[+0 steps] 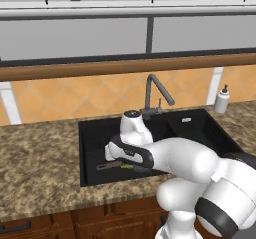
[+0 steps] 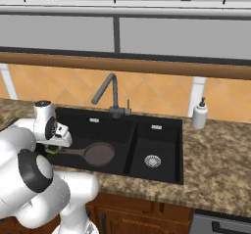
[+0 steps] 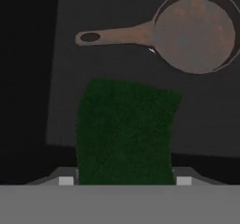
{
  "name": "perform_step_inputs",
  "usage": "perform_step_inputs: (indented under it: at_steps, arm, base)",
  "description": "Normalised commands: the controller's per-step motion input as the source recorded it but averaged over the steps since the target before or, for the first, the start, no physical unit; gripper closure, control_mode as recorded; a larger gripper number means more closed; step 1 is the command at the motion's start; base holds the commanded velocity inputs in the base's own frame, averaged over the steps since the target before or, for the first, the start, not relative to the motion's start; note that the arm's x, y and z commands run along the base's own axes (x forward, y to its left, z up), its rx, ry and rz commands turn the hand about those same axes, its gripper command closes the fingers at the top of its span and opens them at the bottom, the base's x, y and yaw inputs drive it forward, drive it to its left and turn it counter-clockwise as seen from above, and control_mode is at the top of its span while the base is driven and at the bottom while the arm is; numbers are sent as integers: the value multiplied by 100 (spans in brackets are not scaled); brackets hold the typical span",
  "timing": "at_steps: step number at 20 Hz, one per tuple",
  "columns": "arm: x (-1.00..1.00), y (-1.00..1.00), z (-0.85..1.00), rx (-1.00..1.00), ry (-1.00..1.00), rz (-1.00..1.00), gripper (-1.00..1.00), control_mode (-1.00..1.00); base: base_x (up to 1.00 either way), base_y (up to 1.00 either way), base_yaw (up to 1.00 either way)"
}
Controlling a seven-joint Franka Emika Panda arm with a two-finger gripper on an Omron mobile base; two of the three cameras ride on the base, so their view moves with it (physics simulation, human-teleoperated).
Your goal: Pick the pan and sponge and place them into the sink. Then turn on the water.
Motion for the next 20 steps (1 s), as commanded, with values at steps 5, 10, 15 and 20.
perform_step_inputs:
  at_steps: [5,10,15,20]
  arm:
    - [43,-52,0,0,0,0,100,-100]
    - [43,-35,0,0,0,0,100,-100]
    - [26,-21,-21,0,0,0,100,-100]
    - [18,-13,-38,0,0,0,100,-100]
  base:
    - [0,0,0]
    - [0,0,0]
    - [0,0,0]
    - [0,0,0]
